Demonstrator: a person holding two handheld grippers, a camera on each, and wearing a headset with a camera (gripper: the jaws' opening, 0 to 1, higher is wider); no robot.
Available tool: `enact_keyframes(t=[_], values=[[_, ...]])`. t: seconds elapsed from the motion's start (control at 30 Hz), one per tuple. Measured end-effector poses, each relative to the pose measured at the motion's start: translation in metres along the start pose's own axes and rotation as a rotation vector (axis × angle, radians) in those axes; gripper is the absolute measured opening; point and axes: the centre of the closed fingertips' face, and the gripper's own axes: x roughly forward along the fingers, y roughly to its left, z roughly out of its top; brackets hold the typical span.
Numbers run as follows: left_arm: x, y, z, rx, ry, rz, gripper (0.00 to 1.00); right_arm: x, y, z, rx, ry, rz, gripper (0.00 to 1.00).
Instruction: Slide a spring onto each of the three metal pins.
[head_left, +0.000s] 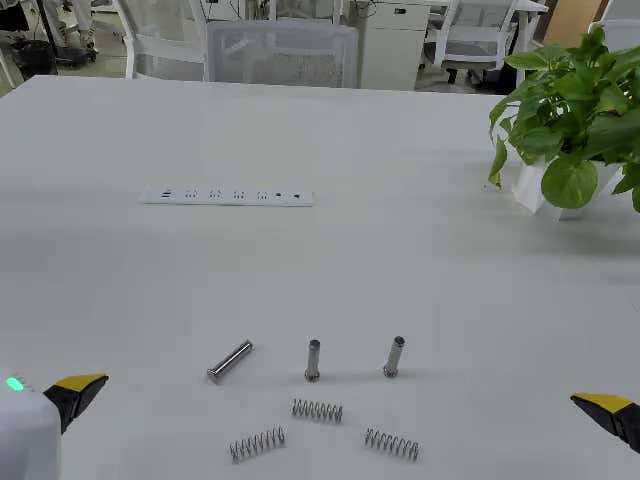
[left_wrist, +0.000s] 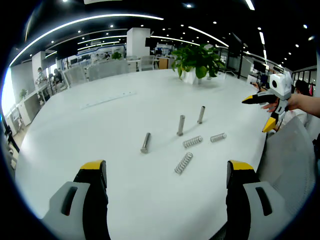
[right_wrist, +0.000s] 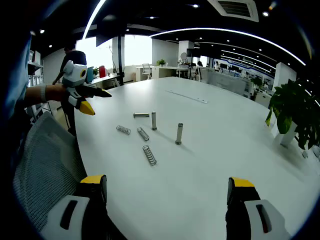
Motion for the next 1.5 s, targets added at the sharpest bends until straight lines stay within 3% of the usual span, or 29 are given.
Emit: enact_keyframes(t=[0.5, 0.83, 1.07, 1.3, 1.5], values=[[0.005, 0.0, -0.009, -0.023, 0.031, -0.013, 0.99, 0.004, -0.001, 0.005, 0.003, -0.009, -0.008, 1.0], [0.012, 0.0, -0.007, -0.014, 0.044, -0.03, 0.97, 0.002, -0.002, 0.002, 0.007, -0.008, -0.005, 1.0], [0.024, 0.003, -0.009, -0.004, 0.089, -0.07, 0.92, 0.003, -0.003, 0.005, 0.012, -0.021, -0.005, 1.0], [0.038, 0.012, 0.0, 0.035, 0.138, -0.102, 0.84, 0.003, 0.004, 0.004, 0.007, -0.008, 0.004, 1.0], [0.057, 0.02, 0.017, 0.076, 0.156, -0.121, 0.73, -0.001, 0.016, 0.022, -0.019, -0.042, 0.026, 1.0]])
